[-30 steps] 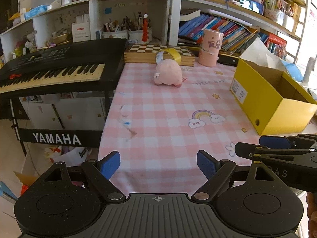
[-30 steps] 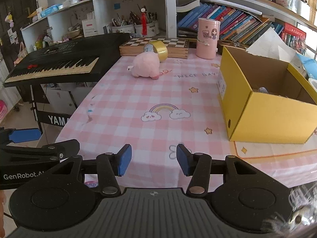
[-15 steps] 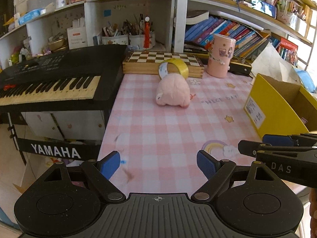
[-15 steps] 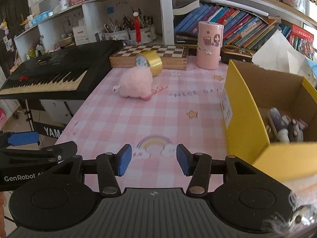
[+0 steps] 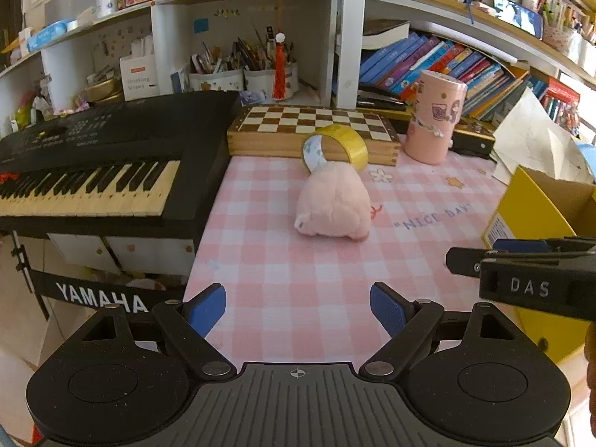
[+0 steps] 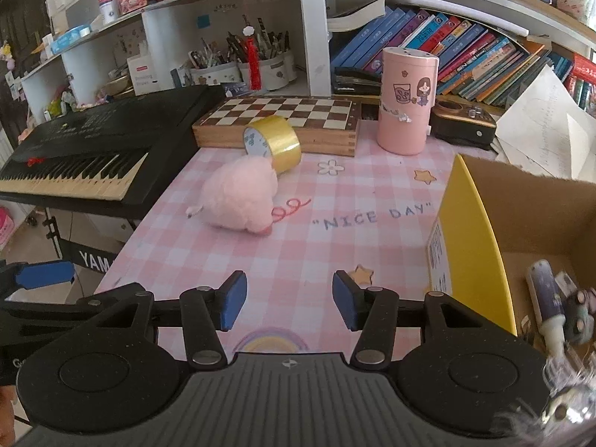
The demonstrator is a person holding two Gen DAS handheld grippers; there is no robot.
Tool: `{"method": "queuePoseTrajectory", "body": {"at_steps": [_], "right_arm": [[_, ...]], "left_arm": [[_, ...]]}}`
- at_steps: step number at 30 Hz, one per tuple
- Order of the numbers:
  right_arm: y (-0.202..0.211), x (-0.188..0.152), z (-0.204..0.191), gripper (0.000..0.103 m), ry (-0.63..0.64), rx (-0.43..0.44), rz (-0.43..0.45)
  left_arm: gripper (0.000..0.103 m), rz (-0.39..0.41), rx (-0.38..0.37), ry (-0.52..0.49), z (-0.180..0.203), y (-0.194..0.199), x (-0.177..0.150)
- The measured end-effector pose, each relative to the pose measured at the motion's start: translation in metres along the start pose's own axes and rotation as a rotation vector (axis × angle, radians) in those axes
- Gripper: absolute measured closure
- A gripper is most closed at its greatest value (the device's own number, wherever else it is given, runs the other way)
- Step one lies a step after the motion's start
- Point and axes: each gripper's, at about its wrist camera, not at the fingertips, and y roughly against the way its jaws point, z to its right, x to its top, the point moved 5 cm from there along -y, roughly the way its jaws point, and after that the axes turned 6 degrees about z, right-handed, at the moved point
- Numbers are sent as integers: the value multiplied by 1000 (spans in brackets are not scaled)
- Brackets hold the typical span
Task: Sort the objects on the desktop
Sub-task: 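Grasp the gold tape roll with the right tool while the left tool grasps the pink plush toy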
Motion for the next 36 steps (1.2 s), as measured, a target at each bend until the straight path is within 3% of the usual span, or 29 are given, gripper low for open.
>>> {"method": "queuePoseTrajectory", "body": {"at_steps": [19, 36], "right_arm": [[-77, 91, 16, 51, 63, -5, 58], [-115, 107, 24, 46, 125, -3, 36]], "left_arm": [[16, 21, -22, -19, 24, -92, 45], [16, 19, -4, -50, 44, -152, 51]]}}
